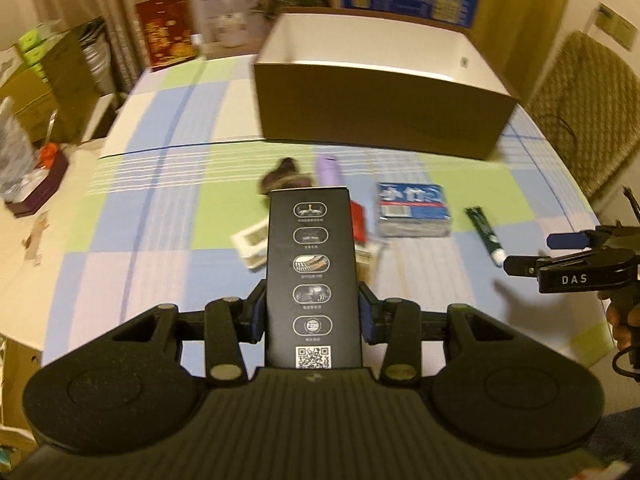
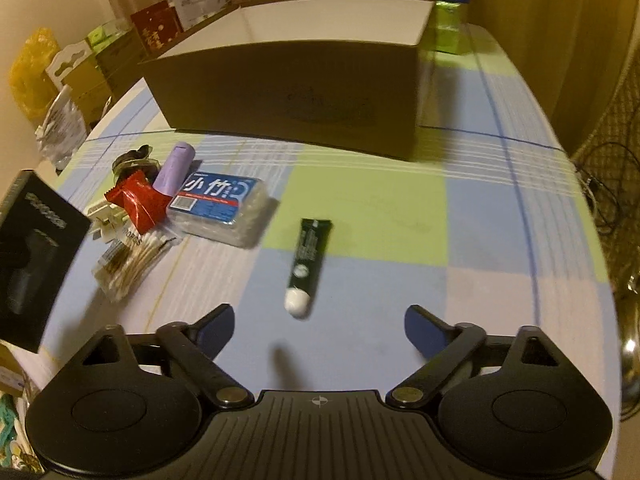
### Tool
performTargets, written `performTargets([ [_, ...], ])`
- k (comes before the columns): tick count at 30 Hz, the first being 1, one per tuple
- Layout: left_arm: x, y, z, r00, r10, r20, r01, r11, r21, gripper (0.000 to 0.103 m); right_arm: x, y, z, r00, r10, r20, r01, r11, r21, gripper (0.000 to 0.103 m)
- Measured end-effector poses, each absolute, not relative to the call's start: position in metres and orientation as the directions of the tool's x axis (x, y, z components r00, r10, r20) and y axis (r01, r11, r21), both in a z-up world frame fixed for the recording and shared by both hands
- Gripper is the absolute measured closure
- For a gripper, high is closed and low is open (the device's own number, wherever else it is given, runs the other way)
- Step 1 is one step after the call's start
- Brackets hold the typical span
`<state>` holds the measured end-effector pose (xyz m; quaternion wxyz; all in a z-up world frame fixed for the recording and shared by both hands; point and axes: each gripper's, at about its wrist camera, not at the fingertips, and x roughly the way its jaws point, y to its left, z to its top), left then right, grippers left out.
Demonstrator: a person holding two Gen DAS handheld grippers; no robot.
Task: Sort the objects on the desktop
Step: 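Grasp the black FLYCO box with the left tool while the right tool grasps the green tube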
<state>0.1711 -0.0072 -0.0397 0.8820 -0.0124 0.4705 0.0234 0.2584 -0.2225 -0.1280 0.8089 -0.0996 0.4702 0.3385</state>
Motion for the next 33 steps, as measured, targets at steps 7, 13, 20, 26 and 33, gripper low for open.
performTargets([
  [7, 0.171, 0.032, -0.038, 0.55, 0.089, -0.83, -0.143, 0.99, 0.011, 0.065, 0.271, -0.196, -0.139, 0.331, 0.456, -0.826, -0.663, 0.735, 0.14, 0.023],
  [13, 0.178, 0.06, -0.042, 0.532, 0.126, -0.837, -0.191, 0.981, 0.026, 0.065, 0.28, -0.186, -0.153, 0.346, 0.433, -0.832, -0.655, 0.747, 0.116, 0.035],
  [20, 0.189, 0.08, -0.047, 0.522, 0.134, -0.842, -0.202, 0.979, 0.03, 0.065, 0.277, -0.174, -0.159, 0.408, 0.403, -0.819, -0.686, 0.728, 0.016, 0.054],
  [26, 0.202, 0.087, -0.049, 0.528, 0.109, -0.842, -0.175, 0.984, 0.018, 0.065, 0.273, -0.172, -0.158, 0.417, 0.399, -0.817, -0.685, 0.728, 0.006, 0.087],
  [33, 0.218, 0.088, -0.043, 0.548, 0.081, -0.833, -0.132, 0.991, 0.009, 0.065, 0.264, -0.181, -0.154, 0.405, 0.381, -0.831, -0.66, 0.751, 0.022, 0.089],
])
